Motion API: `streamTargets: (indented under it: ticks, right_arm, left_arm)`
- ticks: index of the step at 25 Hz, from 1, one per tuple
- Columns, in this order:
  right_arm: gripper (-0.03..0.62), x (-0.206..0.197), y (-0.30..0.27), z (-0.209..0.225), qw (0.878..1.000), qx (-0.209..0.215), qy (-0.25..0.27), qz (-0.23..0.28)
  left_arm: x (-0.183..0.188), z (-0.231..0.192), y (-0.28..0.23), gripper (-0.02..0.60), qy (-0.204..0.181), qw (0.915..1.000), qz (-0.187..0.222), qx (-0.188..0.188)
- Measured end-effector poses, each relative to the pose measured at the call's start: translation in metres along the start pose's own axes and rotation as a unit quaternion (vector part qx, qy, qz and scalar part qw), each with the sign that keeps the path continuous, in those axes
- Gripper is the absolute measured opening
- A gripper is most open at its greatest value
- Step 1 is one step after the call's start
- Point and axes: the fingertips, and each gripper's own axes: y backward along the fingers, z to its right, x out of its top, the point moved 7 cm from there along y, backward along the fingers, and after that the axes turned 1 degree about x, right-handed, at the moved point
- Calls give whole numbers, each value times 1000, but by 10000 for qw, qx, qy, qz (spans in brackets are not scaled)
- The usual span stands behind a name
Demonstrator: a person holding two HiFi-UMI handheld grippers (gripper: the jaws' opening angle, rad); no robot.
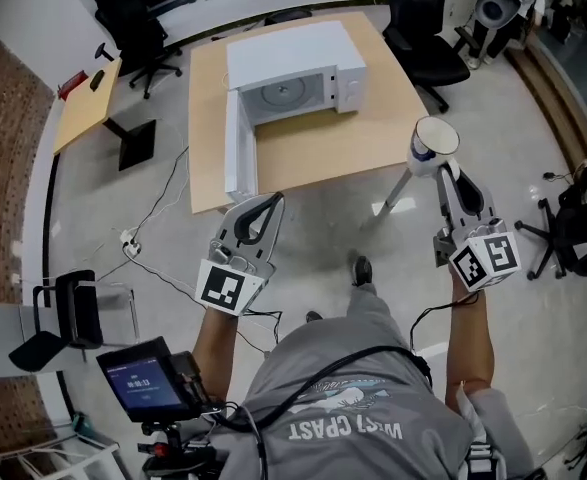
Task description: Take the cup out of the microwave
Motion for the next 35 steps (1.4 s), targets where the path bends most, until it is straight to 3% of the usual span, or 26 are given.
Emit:
streamTargets:
  ticks: [22, 35]
  right_arm:
    - [66, -100, -195, 193, 9976, 188, -291, -595]
    - [66, -178, -278, 276, 9949, 263, -312, -920]
  left_arm:
    - [-72, -51, -148, 26, 236, 9938, -872, 650]
    - [-116, -69, -203, 26, 335, 9844, -1466, 917]
